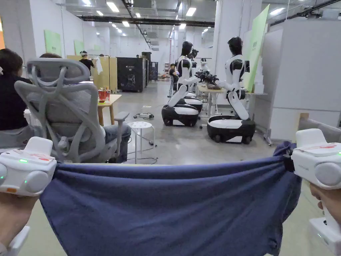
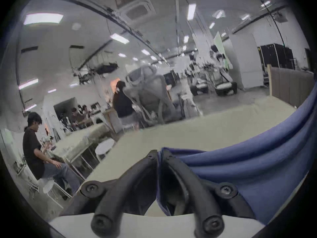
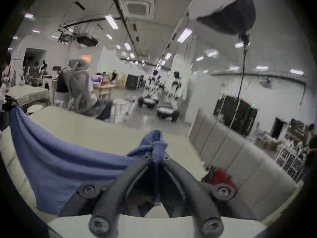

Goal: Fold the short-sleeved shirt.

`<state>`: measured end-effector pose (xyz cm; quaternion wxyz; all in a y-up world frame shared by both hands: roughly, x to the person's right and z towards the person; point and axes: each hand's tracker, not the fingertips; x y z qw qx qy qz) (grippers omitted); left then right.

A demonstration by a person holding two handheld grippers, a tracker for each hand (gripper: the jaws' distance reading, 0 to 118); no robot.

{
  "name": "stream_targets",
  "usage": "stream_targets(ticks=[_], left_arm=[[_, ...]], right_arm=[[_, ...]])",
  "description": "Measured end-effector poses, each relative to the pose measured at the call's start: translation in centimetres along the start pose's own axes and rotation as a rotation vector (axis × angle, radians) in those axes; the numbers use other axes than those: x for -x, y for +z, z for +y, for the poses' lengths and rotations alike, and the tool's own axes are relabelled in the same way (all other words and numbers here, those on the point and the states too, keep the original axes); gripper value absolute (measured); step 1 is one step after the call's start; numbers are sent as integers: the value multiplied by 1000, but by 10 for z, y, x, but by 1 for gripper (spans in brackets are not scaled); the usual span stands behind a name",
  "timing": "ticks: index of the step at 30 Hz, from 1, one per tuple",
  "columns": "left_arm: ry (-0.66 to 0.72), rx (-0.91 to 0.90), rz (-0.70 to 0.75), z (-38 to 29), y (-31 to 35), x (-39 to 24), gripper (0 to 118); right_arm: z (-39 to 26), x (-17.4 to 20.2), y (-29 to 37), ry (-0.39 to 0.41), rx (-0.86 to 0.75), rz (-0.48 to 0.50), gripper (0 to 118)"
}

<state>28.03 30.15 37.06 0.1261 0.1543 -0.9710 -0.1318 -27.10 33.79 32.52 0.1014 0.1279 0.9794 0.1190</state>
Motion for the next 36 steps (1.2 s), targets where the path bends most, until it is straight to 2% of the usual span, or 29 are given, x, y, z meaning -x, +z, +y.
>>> stream_targets(ticks=[8, 11, 14, 20, 24, 27, 30, 36], left_arm=[[18, -120, 42, 92, -19, 4, 1], [18, -137, 53, 106, -32, -2, 1], [-2, -128, 77, 103, -53, -13, 1], [-15, -2, 66, 34, -91, -42, 1], [17, 42, 42, -8, -87, -43, 1], [8, 45, 21, -31, -66, -39, 1], [44, 86, -72, -57, -36, -33, 1], [109, 237, -178, -152, 35, -31, 1]], right_arm=[[67, -6, -31, 3, -59, -81, 3], [72, 0, -48, 11, -64, -107, 3], [61, 9, -65, -16, -41, -108, 3], [-12, 32, -110, -11, 51, -109, 3], [-53, 37, -103, -20, 60, -101, 3], [-77, 34, -90, -9, 116, -56, 3], [-103, 32, -63, -23, 160, -43, 3], [-202, 37, 2, -31, 312, 40, 3]])
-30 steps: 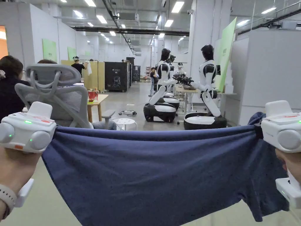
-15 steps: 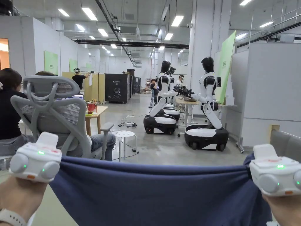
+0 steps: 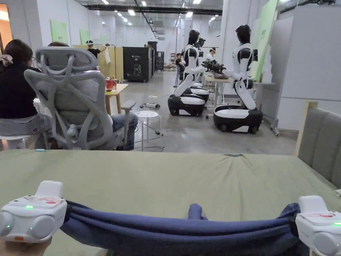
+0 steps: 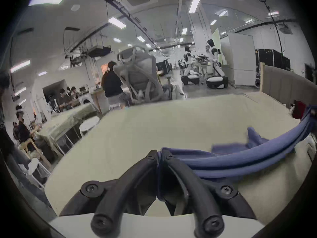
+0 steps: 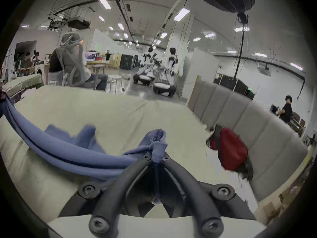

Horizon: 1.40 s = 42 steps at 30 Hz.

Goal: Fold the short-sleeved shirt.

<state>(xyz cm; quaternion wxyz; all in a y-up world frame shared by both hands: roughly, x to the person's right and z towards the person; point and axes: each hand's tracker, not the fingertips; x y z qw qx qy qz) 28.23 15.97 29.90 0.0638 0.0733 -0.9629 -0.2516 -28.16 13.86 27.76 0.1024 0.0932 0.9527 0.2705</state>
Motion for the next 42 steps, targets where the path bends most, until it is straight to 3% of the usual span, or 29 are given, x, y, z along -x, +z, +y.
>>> stream_targets(ticks=[6, 9, 10, 11, 12, 13, 14, 15, 19, 21, 22, 23, 24, 25, 27, 30, 32, 35, 38, 42], left_arm=[[-46, 246, -55, -125, 16, -1, 1], [-6, 262, -51, -151, 18, 5, 2], [24, 245, -63, -152, 16, 11, 7], [25, 221, -47, -149, 22, 11, 23], [2, 179, -20, -140, 31, 8, 49], [6, 133, -32, -132, 41, 4, 83], [24, 76, -60, -122, 51, 0, 97], [43, 20, -74, -113, 63, -9, 101], [81, -87, -167, -97, 101, -56, 95], [86, -127, -216, -95, 116, -74, 84], [92, -169, -212, -99, 125, -83, 71], [86, -206, -196, -101, 131, -90, 57], [68, -227, -186, -103, 134, -94, 37], [42, -241, -180, -104, 136, -96, 4], [10, -302, -145, -107, 141, -96, 0], [16, -262, -143, -107, 142, -74, 0], [64, -184, -131, -111, 133, -50, 0], [139, -2, -69, -118, 107, -15, 0], [252, 198, -136, -135, 76, 20, 0], [283, 291, -102, -145, 45, 48, 0]], right_arm=[[-128, 5, 8, 39, 210, 73, 3], [-150, 4, 15, -41, 250, 163, 5], [-151, 3, 17, -63, 251, 201, 14], [-145, 5, 21, -48, 245, 195, 34], [-136, 8, 28, -31, 220, 183, 67], [-126, 12, 37, -16, 164, 189, 99], [-114, 19, 49, -24, 107, 212, 110], [-101, 27, 62, -48, 56, 247, 109], [-70, 69, 115, -145, -139, 340, 108], [-69, 92, 131, -142, -227, 294, 105], [-70, 100, 136, -150, -246, 289, 92], [-73, 108, 138, -168, -255, 310, 70], [-77, 114, 139, -171, -279, 330, 36], [-79, 121, 139, -150, -280, 313, 0], [-80, 135, 143, -79, -306, 205, 0], [-76, 138, 144, -102, -309, 280, 0], [-76, 142, 144, -78, -304, 268, 0], [-69, 151, 144, -85, -285, 285, 0], [-70, 161, 138, -71, -270, 335, 0], [-72, 170, 128, -78, -238, 366, 0]])
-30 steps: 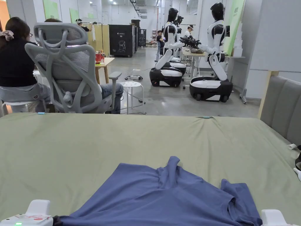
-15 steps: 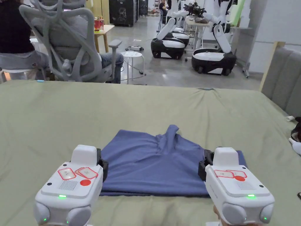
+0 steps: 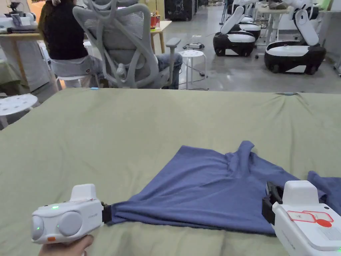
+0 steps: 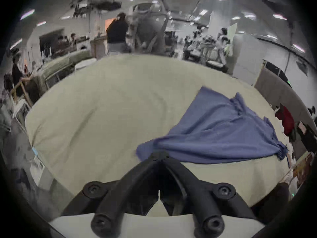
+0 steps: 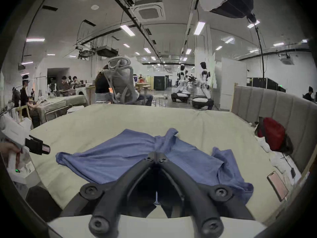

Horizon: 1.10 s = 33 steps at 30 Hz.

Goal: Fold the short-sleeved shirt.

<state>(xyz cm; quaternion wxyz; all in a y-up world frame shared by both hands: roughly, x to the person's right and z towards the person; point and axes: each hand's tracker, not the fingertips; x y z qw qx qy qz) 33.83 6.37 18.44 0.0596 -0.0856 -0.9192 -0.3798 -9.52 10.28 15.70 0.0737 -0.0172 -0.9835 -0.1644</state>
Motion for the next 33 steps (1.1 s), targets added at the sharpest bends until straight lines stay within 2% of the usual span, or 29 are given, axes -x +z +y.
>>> stream_targets(ticks=[3, 4, 6, 7, 10, 11, 12, 13, 14, 15, 16, 17, 19, 22, 25, 29, 33], left_arm=[[34, 0, -8, 10, -21, 18, 0], [41, 4, -6, 15, -27, 18, 20], [29, 21, 0, 21, -44, 18, 86], [16, 27, -2, 21, -53, 17, 107], [-28, 50, -40, 25, -73, 6, 90], [-33, 74, -47, 24, -82, 3, 89], [-45, 110, -63, 22, -90, 0, 83], [-53, 150, -83, 19, -97, -3, 55], [-54, 192, -106, 16, -102, -5, 42], [-63, 181, -74, 14, -101, -9, 37], [-100, 142, -60, 15, -93, -12, 13], [-117, 153, -72, 17, -87, -16, 3], [-160, 101, -37, 19, -70, -25, 1], [-158, 62, -101, 20, -38, -31, 1], [-186, 13, -97, 19, -18, -36, 1], [-195, -5, -106, 15, -11, -39, 1], [-171, -13, -125, 10, -11, -39, 1]], right_arm=[[-4, 3, -8, 5, 18, 7, 0], [-5, 2, -11, 4, 28, 14, 0], [-9, 1, -17, -11, 53, 25, 0], [-11, 0, -19, -13, 58, 23, 0], [-14, -3, -24, -9, 74, 12, 0], [-14, -6, -25, -10, 79, 10, 0], [-14, -8, -27, -10, 85, 7, 0], [-14, -11, -28, -12, 91, 4, 0], [-15, -13, -29, -17, 97, 2, 0], [-14, -16, -30, -17, 99, 1, 0], [-14, -18, -30, -13, 100, -4, 0], [-12, -20, -30, -3, 101, -10, 0], [-10, -23, -33, 12, 110, -14, 0], [-3, -31, -44, 53, 128, -20, 0], [7, -47, -67, 86, 161, -13, 0], [20, -80, -135, 178, 274, -16, 0], [27, -118, -213, 206, 405, 0, 0]])
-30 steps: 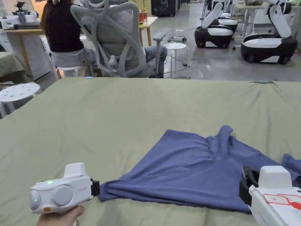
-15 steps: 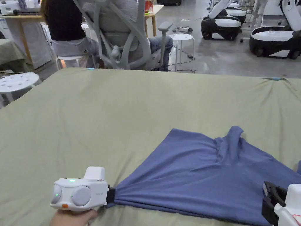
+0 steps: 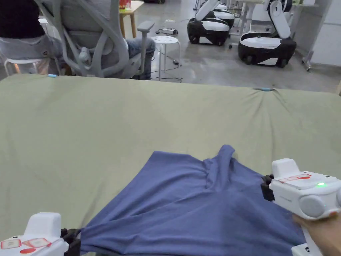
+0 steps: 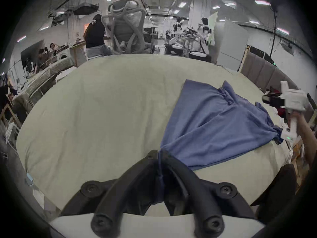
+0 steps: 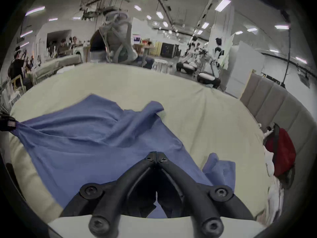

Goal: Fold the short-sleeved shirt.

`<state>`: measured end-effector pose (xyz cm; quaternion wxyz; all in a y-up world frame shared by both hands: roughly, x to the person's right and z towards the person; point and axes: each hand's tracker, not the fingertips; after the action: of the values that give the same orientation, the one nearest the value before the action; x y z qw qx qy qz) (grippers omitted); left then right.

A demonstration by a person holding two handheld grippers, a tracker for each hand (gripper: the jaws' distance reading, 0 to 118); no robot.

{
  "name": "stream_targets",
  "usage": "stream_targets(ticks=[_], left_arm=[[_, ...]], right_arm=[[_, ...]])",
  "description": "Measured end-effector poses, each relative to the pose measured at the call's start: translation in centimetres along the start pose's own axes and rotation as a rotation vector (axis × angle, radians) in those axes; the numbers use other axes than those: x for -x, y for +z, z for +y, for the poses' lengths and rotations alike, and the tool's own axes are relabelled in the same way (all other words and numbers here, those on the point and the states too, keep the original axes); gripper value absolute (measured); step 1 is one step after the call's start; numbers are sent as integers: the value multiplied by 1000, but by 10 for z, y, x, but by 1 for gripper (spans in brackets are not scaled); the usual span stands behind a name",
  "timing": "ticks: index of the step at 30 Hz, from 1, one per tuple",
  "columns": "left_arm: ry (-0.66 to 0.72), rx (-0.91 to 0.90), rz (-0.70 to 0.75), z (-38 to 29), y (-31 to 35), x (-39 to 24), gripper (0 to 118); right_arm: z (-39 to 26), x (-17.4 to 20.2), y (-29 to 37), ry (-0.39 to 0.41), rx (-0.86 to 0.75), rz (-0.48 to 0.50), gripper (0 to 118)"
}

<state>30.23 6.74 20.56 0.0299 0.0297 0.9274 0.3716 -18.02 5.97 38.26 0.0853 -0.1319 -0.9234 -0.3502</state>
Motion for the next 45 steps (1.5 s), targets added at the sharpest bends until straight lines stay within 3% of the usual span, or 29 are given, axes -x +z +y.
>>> stream_targets(ticks=[3, 4, 6, 7, 8, 10, 12, 13, 14, 15, 17, 18, 20, 22, 24, 30, 33, 38, 41, 45], left_arm=[[-4, 18, 5, -2, -3, 0, 1], [-2, 21, 8, -3, -5, 1, 1], [0, 36, 12, -3, -8, 1, 1], [0, 41, 16, -2, -11, 2, 1], [-1, 43, 19, -2, -12, 2, 1], [-4, 52, 24, -1, -15, 2, 1], [-9, 58, 30, 1, -18, 2, 1], [-10, 61, 31, 2, -20, 2, 1], [-13, 63, 34, 2, -20, 1, 1], [-17, 64, 37, 3, -21, 1, 1], [-16, 65, 39, 3, -21, 1, 1], [-17, 67, 39, 4, -21, 0, 1], [-21, 69, 43, 4, -23, 0, 1], [-18, 58, 48, 5, -24, -1, 1], [-27, 40, 67, 5, -28, 0, 1], [-34, -48, 102, 32, -45, -4, 1], [-49, -142, 117, 69, -42, -5, 0], [-87, -304, 159, 158, -13, -17, 0], [-134, -388, 203, 213, 9, -34, 0], [-176, -480, 232, 281, 33, -53, 0]], right_arm=[[16, -25, -49, -10, 47, 7, 2], [17, -35, -64, -67, 17, 84, 24], [21, -45, -89, -75, 54, 78, 99], [21, -47, -100, -77, 111, 59, 118], [21, -48, -107, -75, 102, 64, 118], [19, -51, -117, -87, 104, 56, 101], [13, -56, -128, -113, 126, 42, 96], [9, -54, -130, -134, 170, 48, 83], [3, -54, -131, -151, 199, 76, 77], [-1, -50, -125, -149, 161, 84, 66], [1, -38, -112, -102, 137, 85, 12], [1, -33, -105, -64, 145, 108, 3], [1, -21, -93, -6, 163, 91, 3], [3, -16, -77, -23, 188, 131, 3], [8, -5, -44, 11, 88, 73, 3], [34, 6, 60, 7, -146, -43, 3], [58, -7, 109, -7, -252, -53, 3], [112, -41, 178, 6, -425, -195, 3], [144, -59, 205, 74, -530, -338, 3], [191, -87, 230, 39, -589, -376, 3]])
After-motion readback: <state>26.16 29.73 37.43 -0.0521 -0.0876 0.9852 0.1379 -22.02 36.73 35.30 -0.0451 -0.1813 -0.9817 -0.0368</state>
